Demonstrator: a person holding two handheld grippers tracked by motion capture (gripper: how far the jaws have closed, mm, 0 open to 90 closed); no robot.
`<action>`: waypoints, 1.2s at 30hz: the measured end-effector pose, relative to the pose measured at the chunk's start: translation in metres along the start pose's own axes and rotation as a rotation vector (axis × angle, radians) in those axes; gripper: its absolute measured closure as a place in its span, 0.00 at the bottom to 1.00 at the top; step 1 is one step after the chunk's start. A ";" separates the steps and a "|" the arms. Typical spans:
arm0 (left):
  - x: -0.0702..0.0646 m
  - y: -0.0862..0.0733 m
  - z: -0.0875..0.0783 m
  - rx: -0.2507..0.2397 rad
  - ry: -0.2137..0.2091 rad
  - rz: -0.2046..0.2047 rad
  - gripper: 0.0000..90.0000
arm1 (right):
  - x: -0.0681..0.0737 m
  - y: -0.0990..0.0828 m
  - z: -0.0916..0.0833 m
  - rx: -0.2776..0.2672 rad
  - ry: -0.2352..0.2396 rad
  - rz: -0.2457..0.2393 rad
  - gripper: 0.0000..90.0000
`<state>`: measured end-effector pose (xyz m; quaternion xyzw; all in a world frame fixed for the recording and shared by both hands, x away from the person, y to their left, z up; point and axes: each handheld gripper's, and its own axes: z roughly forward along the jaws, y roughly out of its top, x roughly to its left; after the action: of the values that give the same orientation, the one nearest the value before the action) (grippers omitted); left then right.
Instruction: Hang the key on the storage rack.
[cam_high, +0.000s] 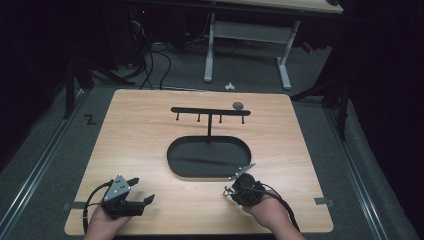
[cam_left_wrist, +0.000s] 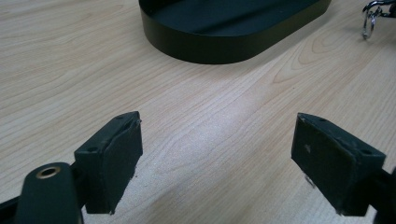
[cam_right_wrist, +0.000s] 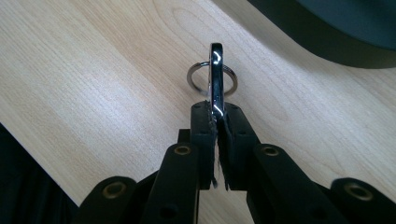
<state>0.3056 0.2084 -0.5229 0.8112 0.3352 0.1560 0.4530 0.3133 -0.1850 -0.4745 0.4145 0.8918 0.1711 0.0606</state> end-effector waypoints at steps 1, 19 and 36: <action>0.000 0.000 0.000 -0.003 0.001 -0.001 0.19 | -0.001 -0.001 -0.002 -0.003 -0.004 0.002 0.94; -0.001 0.000 0.000 -0.008 0.001 0.002 0.19 | -0.015 -0.017 -0.025 -0.070 -0.052 0.054 0.94; 0.000 0.000 0.000 -0.009 0.000 0.000 0.19 | -0.029 -0.024 -0.040 -0.100 -0.080 0.101 0.94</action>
<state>0.3051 0.2086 -0.5229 0.8092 0.3344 0.1577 0.4567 0.3050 -0.2312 -0.4468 0.4620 0.8570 0.2014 0.1080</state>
